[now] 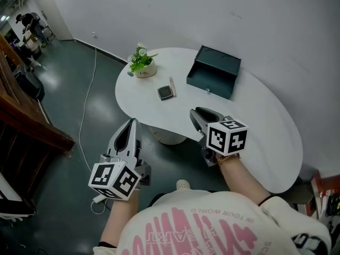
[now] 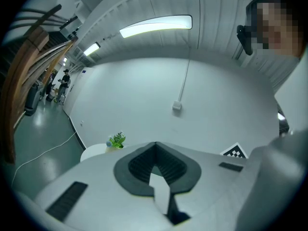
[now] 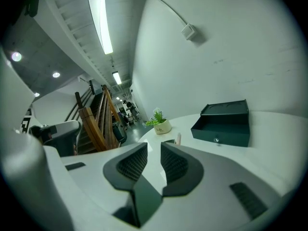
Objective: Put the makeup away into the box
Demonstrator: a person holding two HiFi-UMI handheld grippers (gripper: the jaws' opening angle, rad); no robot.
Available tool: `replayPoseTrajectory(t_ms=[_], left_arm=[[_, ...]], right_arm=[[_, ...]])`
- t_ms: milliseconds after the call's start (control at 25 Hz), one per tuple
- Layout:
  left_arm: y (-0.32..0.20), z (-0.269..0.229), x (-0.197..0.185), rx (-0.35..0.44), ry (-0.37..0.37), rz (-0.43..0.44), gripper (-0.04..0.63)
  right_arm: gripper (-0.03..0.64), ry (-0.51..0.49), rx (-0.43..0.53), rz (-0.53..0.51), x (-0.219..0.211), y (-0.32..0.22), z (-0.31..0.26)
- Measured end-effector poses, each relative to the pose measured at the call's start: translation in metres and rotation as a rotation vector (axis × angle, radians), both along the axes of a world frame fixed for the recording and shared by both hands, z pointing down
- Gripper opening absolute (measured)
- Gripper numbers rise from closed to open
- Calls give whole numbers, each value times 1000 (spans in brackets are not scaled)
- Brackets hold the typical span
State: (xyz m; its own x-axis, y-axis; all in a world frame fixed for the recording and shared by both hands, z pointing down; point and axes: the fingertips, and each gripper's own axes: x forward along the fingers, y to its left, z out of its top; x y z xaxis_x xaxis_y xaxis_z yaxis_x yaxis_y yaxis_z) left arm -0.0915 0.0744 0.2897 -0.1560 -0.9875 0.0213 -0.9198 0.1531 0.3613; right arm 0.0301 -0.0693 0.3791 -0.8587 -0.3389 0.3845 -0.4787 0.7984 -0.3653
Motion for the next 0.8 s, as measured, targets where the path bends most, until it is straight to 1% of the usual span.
replayPoseTrajectory(t_ms=[200,440,640,800], left_arm=[[-30,3,-16,12,-3,-21,2],[-56,19,-41,-33,12,-32,2],[-94,31,-67,-46,7,11,2],[-131,42,-94,-74,11,75,2]], right_arm=[[87,8,7,-20,-18,-32,10],[94,44,-28,-20,-37,-57,30],[98,88,-43,1,-58,-83,49],[103,129,-70,48,-78,-109,66]])
